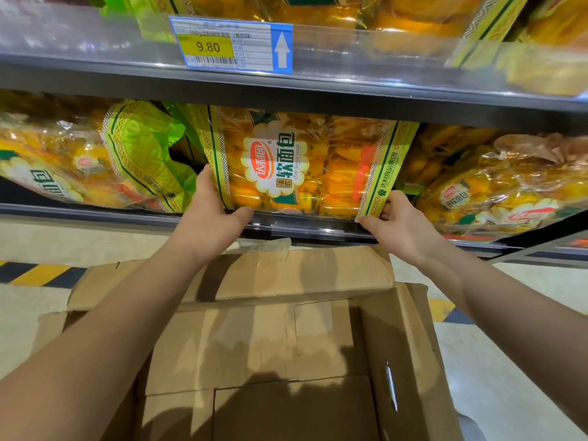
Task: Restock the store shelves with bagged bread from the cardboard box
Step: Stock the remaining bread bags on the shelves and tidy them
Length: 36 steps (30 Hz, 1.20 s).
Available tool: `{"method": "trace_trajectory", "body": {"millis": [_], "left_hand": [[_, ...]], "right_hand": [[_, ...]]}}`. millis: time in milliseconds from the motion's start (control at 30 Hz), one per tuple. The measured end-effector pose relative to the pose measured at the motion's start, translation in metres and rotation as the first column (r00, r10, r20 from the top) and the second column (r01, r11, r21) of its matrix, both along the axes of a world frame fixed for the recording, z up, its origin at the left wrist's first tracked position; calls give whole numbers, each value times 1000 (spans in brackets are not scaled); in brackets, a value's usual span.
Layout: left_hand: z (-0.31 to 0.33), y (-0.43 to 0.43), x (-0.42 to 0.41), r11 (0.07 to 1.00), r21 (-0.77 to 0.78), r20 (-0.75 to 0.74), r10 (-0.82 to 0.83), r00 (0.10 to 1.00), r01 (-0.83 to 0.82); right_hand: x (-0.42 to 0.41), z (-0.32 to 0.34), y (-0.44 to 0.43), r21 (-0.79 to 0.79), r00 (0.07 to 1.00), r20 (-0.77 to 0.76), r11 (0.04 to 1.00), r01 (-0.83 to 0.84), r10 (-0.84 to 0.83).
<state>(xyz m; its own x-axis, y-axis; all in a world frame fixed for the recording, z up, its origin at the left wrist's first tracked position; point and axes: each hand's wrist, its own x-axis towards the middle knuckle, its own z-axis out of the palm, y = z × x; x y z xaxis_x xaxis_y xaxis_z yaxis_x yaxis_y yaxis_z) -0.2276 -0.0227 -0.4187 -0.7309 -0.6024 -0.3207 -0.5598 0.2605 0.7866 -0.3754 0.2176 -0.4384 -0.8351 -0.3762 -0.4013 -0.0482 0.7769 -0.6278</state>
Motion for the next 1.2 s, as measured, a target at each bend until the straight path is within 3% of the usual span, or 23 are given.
{"method": "trace_trajectory", "body": {"millis": [200,300,467,633,733,833,1067,1200], "left_hand": [[19,20,3,983,-157,178,-68,982,97],[31,32,0,940,-275,274,-124,954,201],[57,62,-18,756,-487,351,-287,891,436],[79,100,-42,560,-610,389,-405,828,560],[87,126,-53,457,-660,392,-468,792,596],[88,152,-64,379,-672,399,-539,742,636],[81,201,-97,452,-603,286,-647,707,657],[69,219,-117,653,-446,141,-624,769,612]], "right_hand": [[-1,17,7,-51,995,-80,997,-66,62],[1,28,11,3,982,-144,993,-120,119],[11,47,25,165,922,-274,958,-235,273],[30,70,43,249,805,-441,916,-316,397],[37,78,67,286,745,-522,908,-306,415],[41,78,97,279,779,-530,936,-212,335],[27,65,159,131,822,-568,991,40,42],[11,63,178,-21,795,-589,986,163,-144]]}}
